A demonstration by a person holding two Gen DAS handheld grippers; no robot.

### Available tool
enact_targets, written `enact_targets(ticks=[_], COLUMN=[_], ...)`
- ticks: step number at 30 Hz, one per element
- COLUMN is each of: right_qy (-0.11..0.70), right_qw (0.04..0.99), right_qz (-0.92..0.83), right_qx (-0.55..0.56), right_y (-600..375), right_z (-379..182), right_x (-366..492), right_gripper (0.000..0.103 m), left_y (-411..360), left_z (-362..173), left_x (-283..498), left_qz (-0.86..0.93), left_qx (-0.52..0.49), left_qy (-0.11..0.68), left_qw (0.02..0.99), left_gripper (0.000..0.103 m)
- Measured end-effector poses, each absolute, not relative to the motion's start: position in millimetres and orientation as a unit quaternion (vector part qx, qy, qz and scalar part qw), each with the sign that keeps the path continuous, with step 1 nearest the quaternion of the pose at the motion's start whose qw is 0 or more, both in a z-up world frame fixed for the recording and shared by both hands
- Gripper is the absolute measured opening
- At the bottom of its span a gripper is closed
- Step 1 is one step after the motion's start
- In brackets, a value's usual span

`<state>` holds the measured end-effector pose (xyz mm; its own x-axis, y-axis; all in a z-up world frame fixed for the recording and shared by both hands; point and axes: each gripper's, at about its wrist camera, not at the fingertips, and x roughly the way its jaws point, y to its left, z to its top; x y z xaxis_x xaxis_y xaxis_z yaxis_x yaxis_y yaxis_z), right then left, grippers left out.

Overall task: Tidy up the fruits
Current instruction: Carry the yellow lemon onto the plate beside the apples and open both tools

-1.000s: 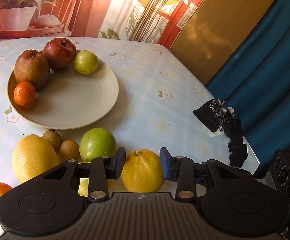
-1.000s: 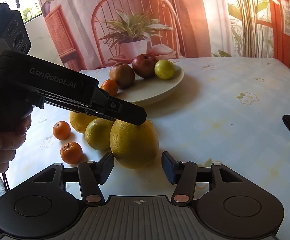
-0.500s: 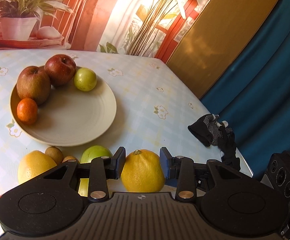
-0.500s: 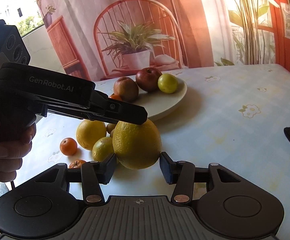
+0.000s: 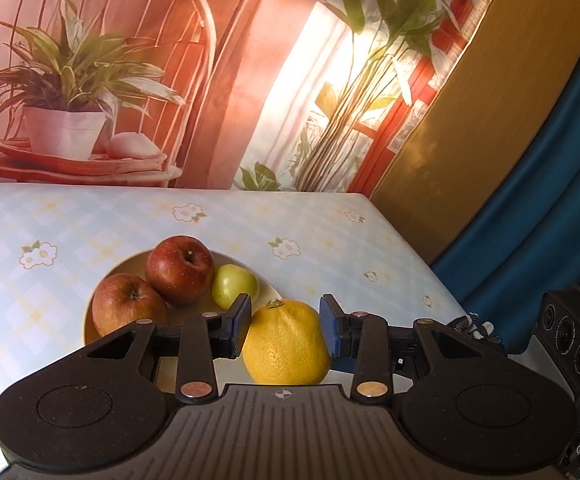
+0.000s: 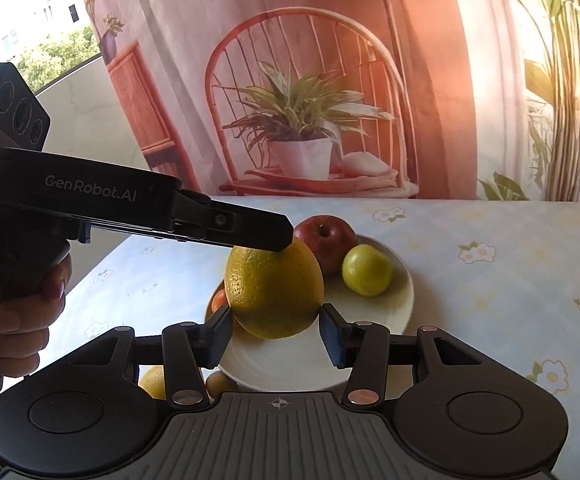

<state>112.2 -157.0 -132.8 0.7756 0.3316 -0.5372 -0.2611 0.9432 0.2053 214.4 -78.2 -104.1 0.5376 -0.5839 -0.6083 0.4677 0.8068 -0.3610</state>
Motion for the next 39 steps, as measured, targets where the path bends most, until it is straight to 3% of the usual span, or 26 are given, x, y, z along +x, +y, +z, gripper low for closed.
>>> enact_targets(ticks=[9,20,32,39], right_qy=[0.352,0.364,0.347,0.327], right_qw=[0.921,0.917,0.930,0.940], right_qz=[0.158,0.154,0.117,0.090], right_qx=[0.063,0.060,0.044,0.042], right_y=[-154.7,-151.0,-141.3,-135.8], right_z=[-166.5,-180.1,-179.6,-168.6], right_x=[165.1,185.6,184.1,170.3], right_gripper=[0.044,0.044,0.045,0.052], left_y=[-72.9,-63.0,-40.6,-14.6], left_z=[-132.5,-145.9,-124.6,-105.9], left_x=[249.6,260.4,230.6,200.6], left_qz=[-0.264,-0.246,-0.235,-0.209], left_qx=[-0.072,-0.084,-0.099,-0.076], left_qy=[0.415,0.430,0.382,0.357], left_qw=[0.868,0.865,0.888,0.907], left_gripper=[0.039,0.038,0.038,0.038])
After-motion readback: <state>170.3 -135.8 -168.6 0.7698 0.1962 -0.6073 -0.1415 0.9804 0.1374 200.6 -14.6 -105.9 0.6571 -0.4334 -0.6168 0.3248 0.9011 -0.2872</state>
